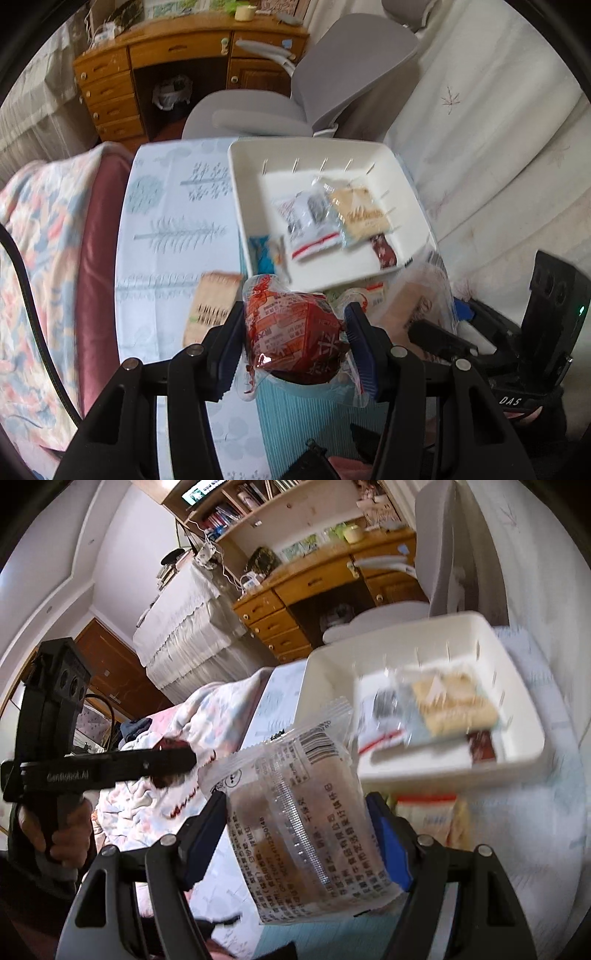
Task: Organize snacks
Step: 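Carry both snacks over the white basket and open both tools to release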
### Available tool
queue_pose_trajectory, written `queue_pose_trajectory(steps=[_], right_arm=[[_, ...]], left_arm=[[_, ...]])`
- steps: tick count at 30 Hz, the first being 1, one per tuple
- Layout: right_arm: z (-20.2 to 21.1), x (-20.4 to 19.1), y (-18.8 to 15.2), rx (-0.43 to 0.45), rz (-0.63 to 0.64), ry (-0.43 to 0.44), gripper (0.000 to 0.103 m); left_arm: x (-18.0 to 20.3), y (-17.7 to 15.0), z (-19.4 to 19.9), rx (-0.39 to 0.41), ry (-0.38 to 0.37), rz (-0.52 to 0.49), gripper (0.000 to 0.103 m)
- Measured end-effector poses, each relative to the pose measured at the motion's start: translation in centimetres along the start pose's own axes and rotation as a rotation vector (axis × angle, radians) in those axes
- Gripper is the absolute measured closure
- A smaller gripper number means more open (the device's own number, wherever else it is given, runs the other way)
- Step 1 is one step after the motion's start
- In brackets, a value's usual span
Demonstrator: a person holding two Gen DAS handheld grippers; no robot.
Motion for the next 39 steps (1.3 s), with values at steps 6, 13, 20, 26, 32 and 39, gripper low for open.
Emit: queue_pose_trajectory(steps=[6,13,20,26,32,39], right_arm=[[-0.3,3.5,2.7,0.026,0.001,-0.001,0.027],[-2.3,7.5,4.3,-0.001,-0.016,-0.048,0.026],[-3.6,9.8,4.3,-0.038,-0.06,-0.063,0.023],[-3.9,10.7,4.1,-0.048,-0.095,-0.068,0.016],[-3.7,9.7,3.9,-0.055,-0.093,-0.101,0.012],[-2.6,7.0,3.6,-0.023,-0.119,-0.128,0.012]], left_arm=[[1.9,2.2,-2.7,0.015,0.005,0.039,0.051],[3.0,4.1,-6.5,0.01,0.01,0.104,0.051],[4.0,4.9,-8.3,-0.005,0.038,0.111,0.048],[3.4,5.3,-8.2,0.011,0.031,0.134,0.021],[2.2,4.5,-7.7,-0.01,0.024,0.154,0.021],[0.6,2.2,-5.5,-0.021,-0.003,0.126,0.021]])
Point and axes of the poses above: each gripper's, at about its wrist camera, not at the fingertips, and z roughly against the way its jaws point, x to its right, y to its top, the point moved 4 cm from there along -z, roughly the way its jaws point, and after that the axes turned 9 degrees about z, right-handed, at the moved point
